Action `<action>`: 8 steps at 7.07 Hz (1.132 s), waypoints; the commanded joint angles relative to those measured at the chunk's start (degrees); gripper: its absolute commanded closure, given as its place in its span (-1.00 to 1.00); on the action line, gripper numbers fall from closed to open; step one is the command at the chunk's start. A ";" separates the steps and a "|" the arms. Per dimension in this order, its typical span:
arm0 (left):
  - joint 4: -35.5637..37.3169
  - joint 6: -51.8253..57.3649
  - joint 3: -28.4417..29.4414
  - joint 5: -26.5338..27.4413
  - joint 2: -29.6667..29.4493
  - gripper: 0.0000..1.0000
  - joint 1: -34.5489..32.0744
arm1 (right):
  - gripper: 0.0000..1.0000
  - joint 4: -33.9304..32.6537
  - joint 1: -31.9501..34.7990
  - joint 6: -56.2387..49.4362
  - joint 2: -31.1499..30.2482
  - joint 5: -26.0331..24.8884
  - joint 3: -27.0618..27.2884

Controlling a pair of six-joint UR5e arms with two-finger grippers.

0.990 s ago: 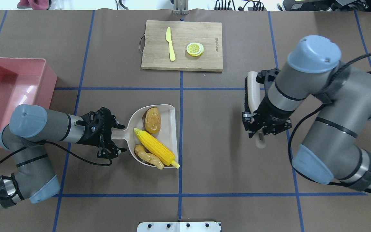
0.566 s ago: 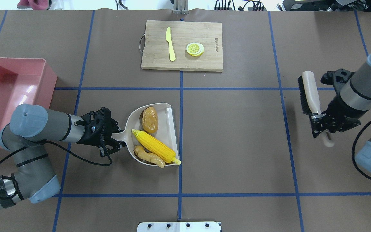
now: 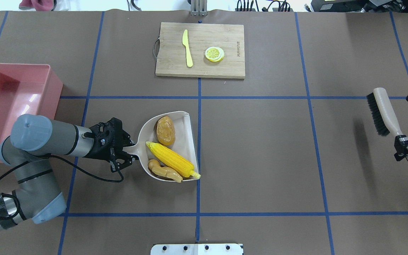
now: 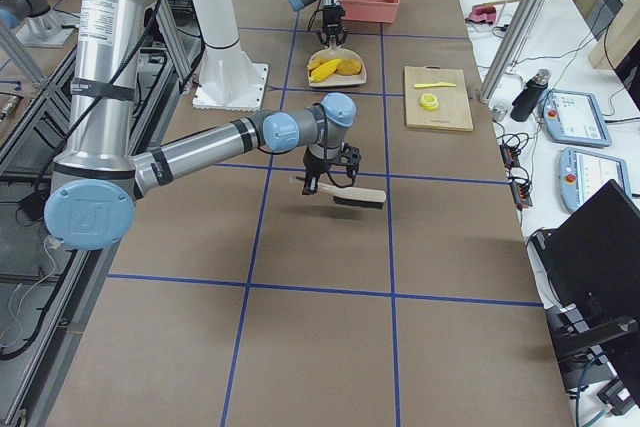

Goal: Sweep and dump trash into bin
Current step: 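Lift the brush away and return it to the table edge with the right gripper, then lift the loaded dustpan with the left gripper and carry it over the pink bin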

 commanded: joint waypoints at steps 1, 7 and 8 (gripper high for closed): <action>0.00 0.04 -0.22 -0.09 0.09 0.87 0.00 | 1.00 19.39 1.39 -2.02 -7.53 0.22 -8.99; 13.43 8.28 -13.47 -0.61 3.68 1.00 -5.95 | 1.00 26.35 3.25 -2.19 -9.85 3.03 -14.66; 13.45 8.39 -15.40 -0.79 5.52 1.00 -8.06 | 1.00 26.00 3.16 -2.19 -9.67 2.95 -14.75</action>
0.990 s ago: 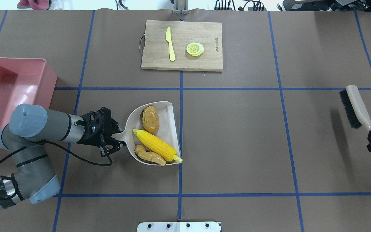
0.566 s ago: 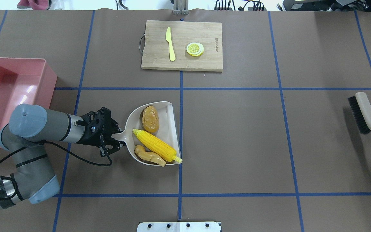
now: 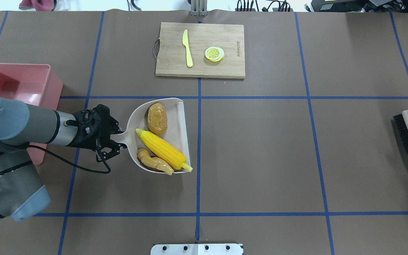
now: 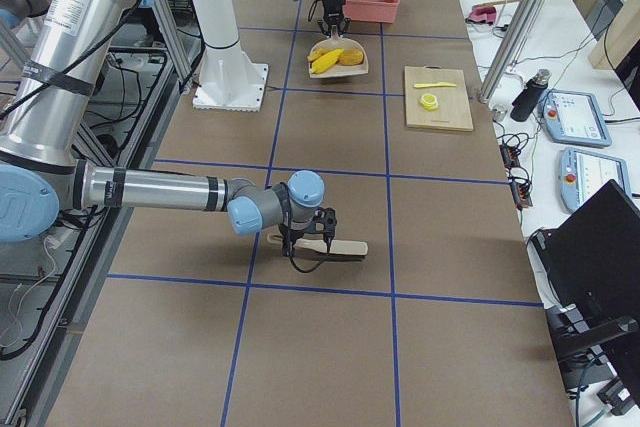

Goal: Sweep and dump trash into bin
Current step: 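Lift the loaded dustpan with the left gripper and carry it over the pink bin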

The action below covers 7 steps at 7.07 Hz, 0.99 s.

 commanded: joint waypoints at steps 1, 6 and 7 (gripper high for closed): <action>1.64 1.21 -4.01 -0.94 3.44 1.00 -6.20 | 1.00 -0.26 -0.06 -0.01 0.41 -0.14 -0.71; 1.38 1.12 -3.31 -16.06 10.63 1.00 -21.51 | -0.99 -0.26 -0.15 0.08 0.94 0.21 -1.16; 1.03 1.38 -3.40 -16.76 13.18 1.00 -25.10 | -1.00 -0.26 0.46 0.08 1.02 1.26 -0.72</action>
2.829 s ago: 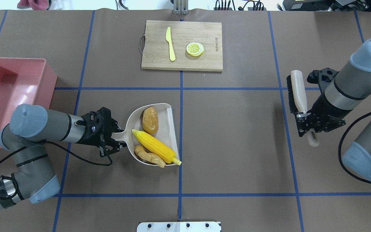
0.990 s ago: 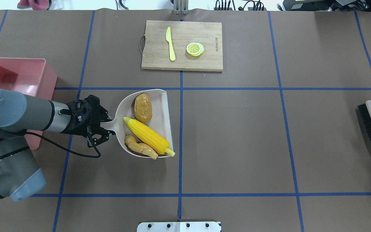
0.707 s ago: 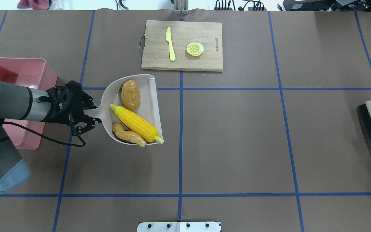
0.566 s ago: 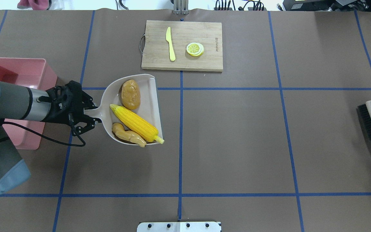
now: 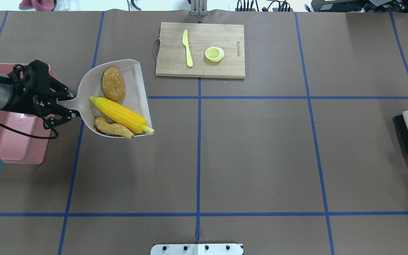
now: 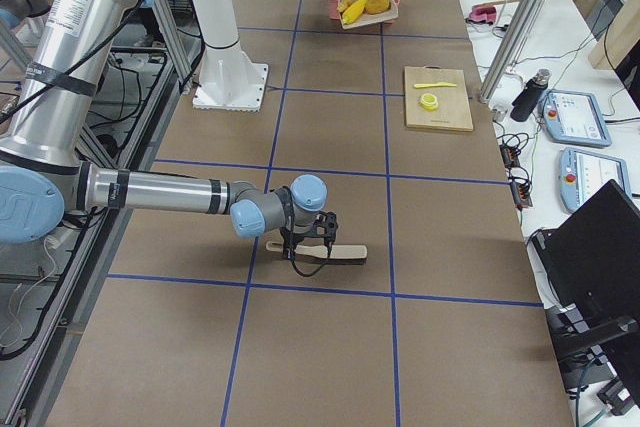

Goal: Sweep and dump trash into bin
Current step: 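Lift the loaded dustpan with the left gripper and carry it over the pink bin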

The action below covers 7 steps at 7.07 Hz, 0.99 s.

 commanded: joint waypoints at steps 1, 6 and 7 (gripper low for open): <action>0.10 6.17 -0.09 -2.22 5.46 1.00 -6.85 | -1.00 -0.09 2.55 -0.09 0.81 1.43 0.49; 0.10 25.77 10.69 -11.27 12.43 1.00 -23.63 | -1.00 -14.69 18.00 -16.63 3.70 2.85 3.90; 0.10 32.87 14.03 -11.28 12.34 1.00 -26.97 | -1.00 -22.60 21.70 -23.92 6.68 1.54 3.39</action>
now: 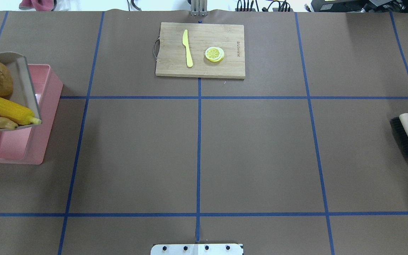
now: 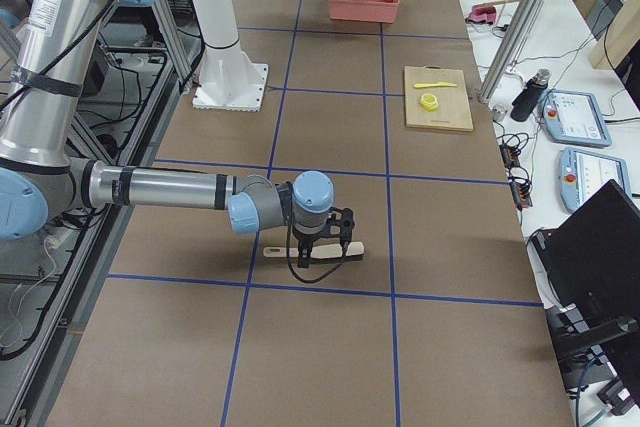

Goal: Sweep and dump trash into bin
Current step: 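Tilt the dustpan with the left gripper to dump the food into the bin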

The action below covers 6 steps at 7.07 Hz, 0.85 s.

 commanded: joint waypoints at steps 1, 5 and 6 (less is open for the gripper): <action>-0.01 13.14 5.52 -0.68 0.08 1.00 -5.62 | -1.00 -16.93 8.04 -13.52 5.84 -2.92 -0.09; -0.54 23.00 3.34 1.67 -0.70 1.00 -5.37 | -1.00 -17.71 10.36 -15.06 6.84 -6.63 -1.85; -0.62 28.78 1.94 6.21 -0.71 1.00 -5.20 | -1.00 -17.71 10.36 -14.97 7.10 -7.50 -1.50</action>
